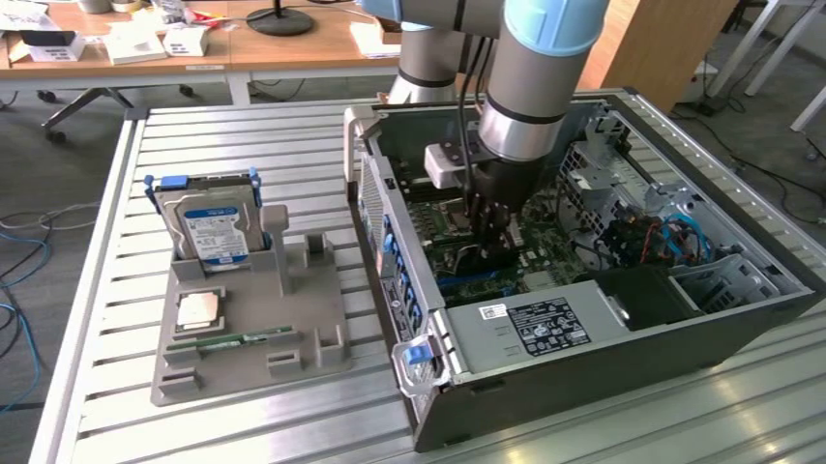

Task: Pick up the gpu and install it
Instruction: 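Insert the gpu into the slot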

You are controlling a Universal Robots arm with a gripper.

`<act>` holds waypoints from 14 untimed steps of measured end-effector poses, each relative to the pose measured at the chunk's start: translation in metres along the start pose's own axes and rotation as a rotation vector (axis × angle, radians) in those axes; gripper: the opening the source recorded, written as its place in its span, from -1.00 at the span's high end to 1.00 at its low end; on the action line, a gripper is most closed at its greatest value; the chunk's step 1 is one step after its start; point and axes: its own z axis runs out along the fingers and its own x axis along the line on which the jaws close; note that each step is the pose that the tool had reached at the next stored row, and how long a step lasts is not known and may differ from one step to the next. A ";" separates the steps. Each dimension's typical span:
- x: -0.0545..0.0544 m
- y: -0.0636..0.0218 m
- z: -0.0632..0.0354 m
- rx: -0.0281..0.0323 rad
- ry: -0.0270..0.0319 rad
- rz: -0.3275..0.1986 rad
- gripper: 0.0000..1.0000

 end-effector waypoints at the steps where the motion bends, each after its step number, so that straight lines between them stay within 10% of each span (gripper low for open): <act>1: 0.000 0.0004 0.0000 0.0004 -0.0001 0.000 0.47; 14: 0.000 0.0015 0.0000 0.0052 -0.0010 0.000 0.47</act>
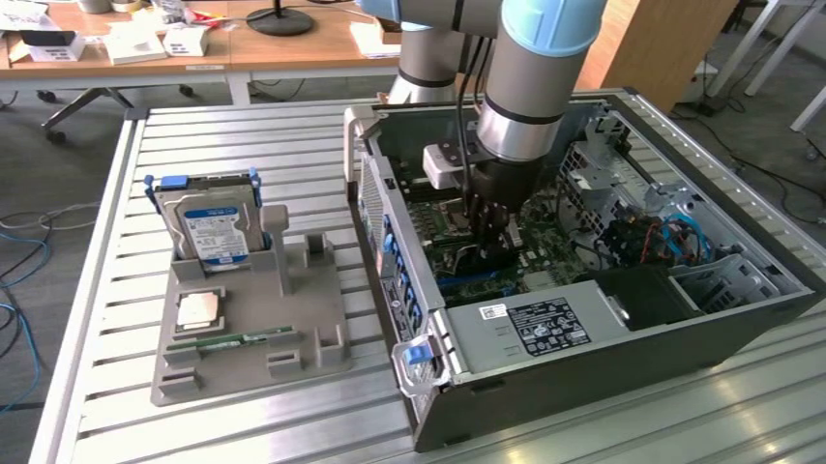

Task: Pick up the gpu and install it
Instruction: 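Insert the gpu into the slot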

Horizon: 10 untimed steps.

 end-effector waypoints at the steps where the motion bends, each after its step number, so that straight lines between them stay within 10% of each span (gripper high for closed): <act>1: 0.000 0.0000 0.0000 0.0000 0.0000 0.000 0.47; 10: 0.000 0.0001 0.0002 0.0005 0.0002 0.000 0.47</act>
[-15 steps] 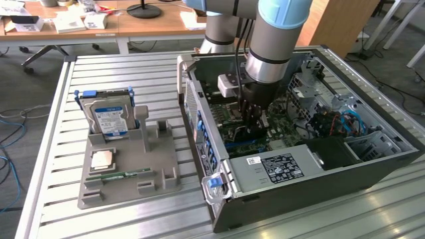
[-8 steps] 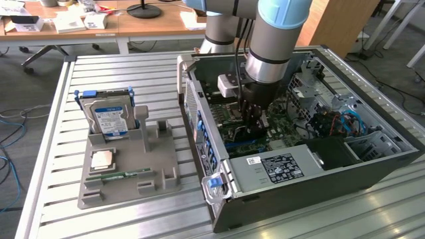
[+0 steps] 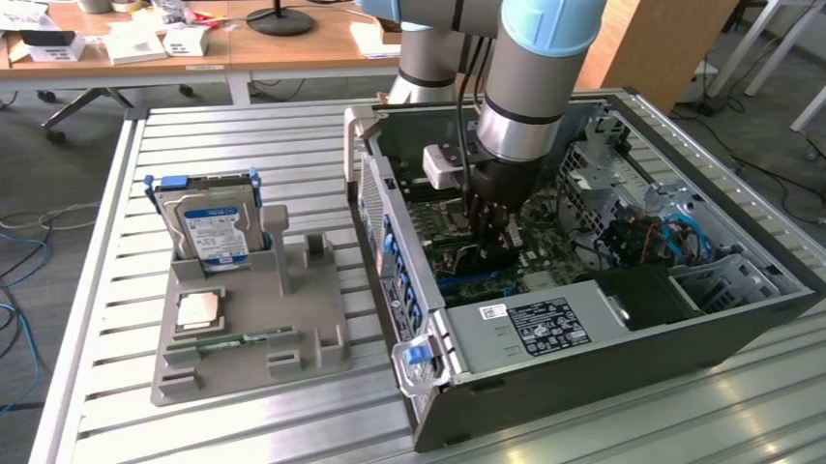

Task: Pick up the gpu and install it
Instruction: 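Insert the gpu into the slot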

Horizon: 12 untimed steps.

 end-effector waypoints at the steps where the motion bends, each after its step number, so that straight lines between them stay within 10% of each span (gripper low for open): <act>1: 0.000 0.0000 0.0000 0.0000 0.0000 0.000 0.47; 12: 0.000 0.0000 -0.0008 0.0002 -0.0005 0.000 0.47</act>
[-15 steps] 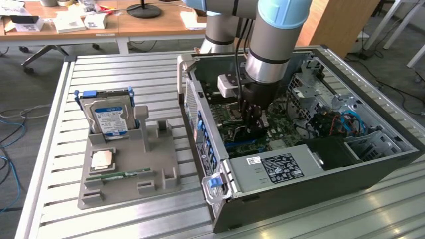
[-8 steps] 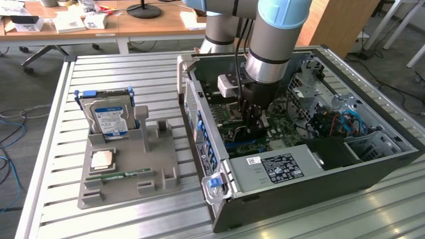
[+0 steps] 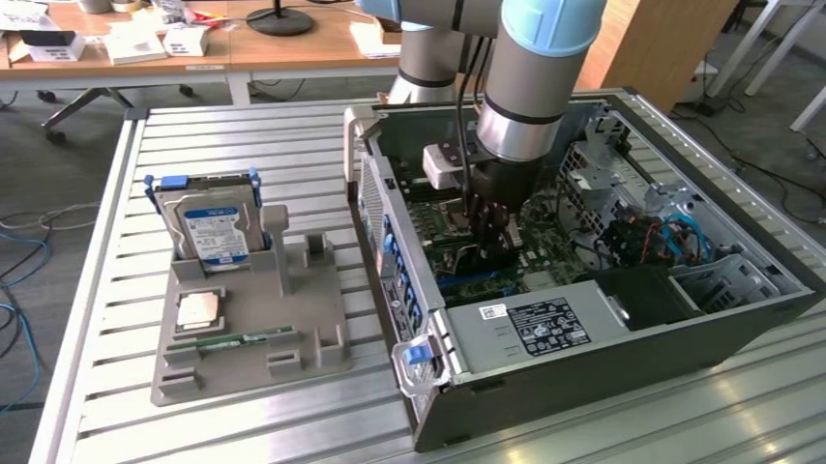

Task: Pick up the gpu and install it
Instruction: 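Insert the gpu into the slot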

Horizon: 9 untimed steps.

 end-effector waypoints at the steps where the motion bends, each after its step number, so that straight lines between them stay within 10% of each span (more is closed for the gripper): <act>1: 0.000 0.0000 -0.0002 -0.0001 0.0004 0.000 0.47; 9: 0.000 0.0001 0.0000 -0.0003 0.0006 0.000 0.47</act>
